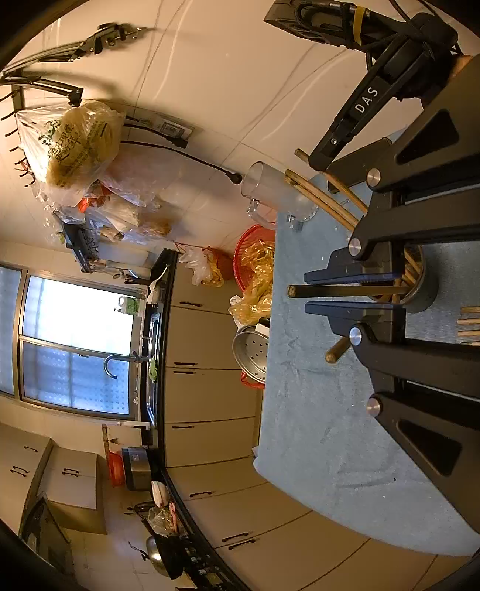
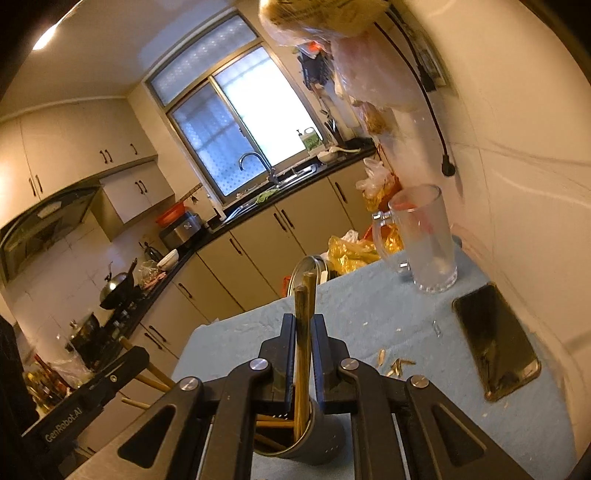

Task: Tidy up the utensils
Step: 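Open both grippers and move them back over the remaining chopsticks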

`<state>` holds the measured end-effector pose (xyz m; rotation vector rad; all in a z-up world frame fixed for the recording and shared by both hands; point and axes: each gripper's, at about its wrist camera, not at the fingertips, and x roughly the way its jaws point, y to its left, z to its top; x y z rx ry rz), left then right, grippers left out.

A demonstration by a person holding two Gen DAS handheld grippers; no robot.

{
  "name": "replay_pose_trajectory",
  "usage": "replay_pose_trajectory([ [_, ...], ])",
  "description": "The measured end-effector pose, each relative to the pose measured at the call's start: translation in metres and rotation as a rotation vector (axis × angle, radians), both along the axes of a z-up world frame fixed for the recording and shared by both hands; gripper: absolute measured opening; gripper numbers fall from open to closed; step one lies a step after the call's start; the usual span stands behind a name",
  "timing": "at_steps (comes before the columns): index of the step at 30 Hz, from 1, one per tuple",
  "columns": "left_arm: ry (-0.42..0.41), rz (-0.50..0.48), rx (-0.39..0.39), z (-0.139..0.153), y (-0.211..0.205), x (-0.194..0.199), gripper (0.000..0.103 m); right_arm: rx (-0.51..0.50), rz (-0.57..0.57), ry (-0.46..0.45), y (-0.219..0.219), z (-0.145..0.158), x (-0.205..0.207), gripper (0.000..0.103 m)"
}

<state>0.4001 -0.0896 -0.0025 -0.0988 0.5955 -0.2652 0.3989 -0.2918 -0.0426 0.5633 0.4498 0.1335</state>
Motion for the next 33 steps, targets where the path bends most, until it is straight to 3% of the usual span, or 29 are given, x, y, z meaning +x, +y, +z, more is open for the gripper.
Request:
replay_pose_trajectory([
  [2, -0.006, 0.001, -0.009, 0.004, 0.004, -0.006, 0.011, 0.004, 0.002, -0.001, -0.001, 0.003, -0.005, 0.013],
  [4, -0.008, 0.001, -0.008, 0.008, 0.007, -0.012, 0.029, 0.007, 0.003, -0.01, -0.002, 0.008, -0.014, 0.018],
  [5, -0.012, 0.007, -0.009, 0.01, 0.011, -0.018, 0.033, 0.01, 0.015, -0.019, -0.002, 0.01, -0.02, 0.019],
  [8, -0.032, 0.012, -0.019, 0.016, 0.021, -0.037, 0.037, -0.001, 0.021, -0.027, -0.001, 0.016, -0.043, 0.023],
  [11, -0.028, 0.016, -0.042, 0.022, 0.038, -0.064, 0.049, -0.001, 0.042, -0.029, 0.001, 0.019, -0.071, 0.026],
  [14, -0.024, 0.028, -0.066, 0.024, 0.056, -0.092, 0.051, -0.017, 0.071, -0.034, 0.008, 0.02, -0.104, 0.032],
  [19, -0.005, 0.095, -0.045, 0.021, 0.084, -0.139, 0.06, -0.019, 0.104, -0.001, 0.019, 0.011, -0.149, 0.039],
  [22, 0.017, 0.137, -0.033, 0.012, 0.099, -0.165, 0.06, -0.024, 0.119, 0.016, 0.03, 0.005, -0.173, 0.047],
  [28, 0.02, 0.206, 0.029, 0.002, 0.112, -0.21, 0.06, -0.056, 0.153, 0.023, 0.049, 0.002, -0.209, 0.048],
  [33, 0.025, 0.203, 0.056, -0.003, 0.113, -0.232, 0.06, -0.078, 0.177, 0.006, 0.061, 0.007, -0.232, 0.049],
])
